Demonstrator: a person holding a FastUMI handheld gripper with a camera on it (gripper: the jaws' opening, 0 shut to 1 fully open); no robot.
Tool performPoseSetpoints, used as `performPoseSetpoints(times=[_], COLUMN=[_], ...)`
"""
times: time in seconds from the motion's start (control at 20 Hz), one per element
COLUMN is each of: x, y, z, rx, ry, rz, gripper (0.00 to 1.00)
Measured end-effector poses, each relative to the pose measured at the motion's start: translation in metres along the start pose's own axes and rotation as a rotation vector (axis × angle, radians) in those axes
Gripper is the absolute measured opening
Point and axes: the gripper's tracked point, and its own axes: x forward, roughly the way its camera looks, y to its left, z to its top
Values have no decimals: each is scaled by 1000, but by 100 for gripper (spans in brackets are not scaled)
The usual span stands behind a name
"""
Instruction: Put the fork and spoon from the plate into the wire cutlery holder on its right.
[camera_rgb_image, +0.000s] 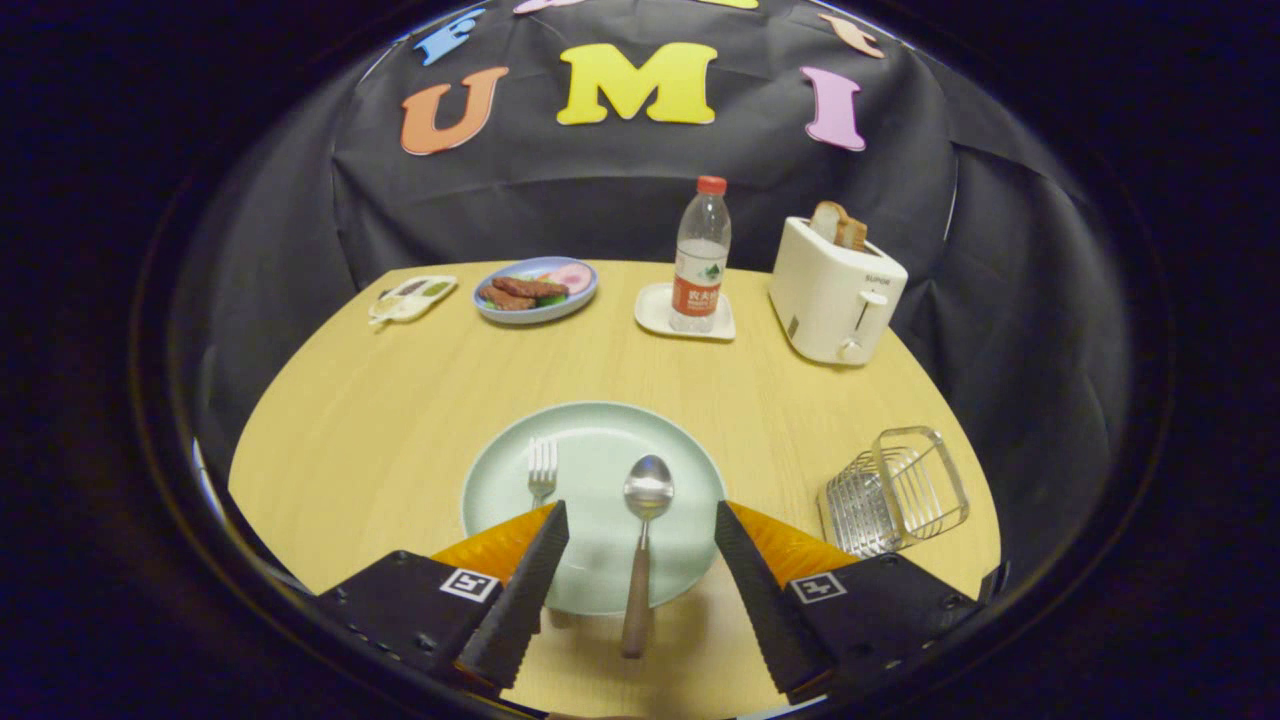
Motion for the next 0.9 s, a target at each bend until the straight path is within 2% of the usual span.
performPoseSetpoints(times=[0.15,0.25,0.35,0.5,0.6,0.9], x=[22,34,41,46,47,36], y=[5,1,3,-6,-7,-4], z=[-26,-37,-44,-46,-49,-56], rx=[67,82,109,136,152,146], ry=[76,100,124,137,144,164], rz=[12,-4,1,-39,-35,-15], gripper=[82,70,51,39,14,8])
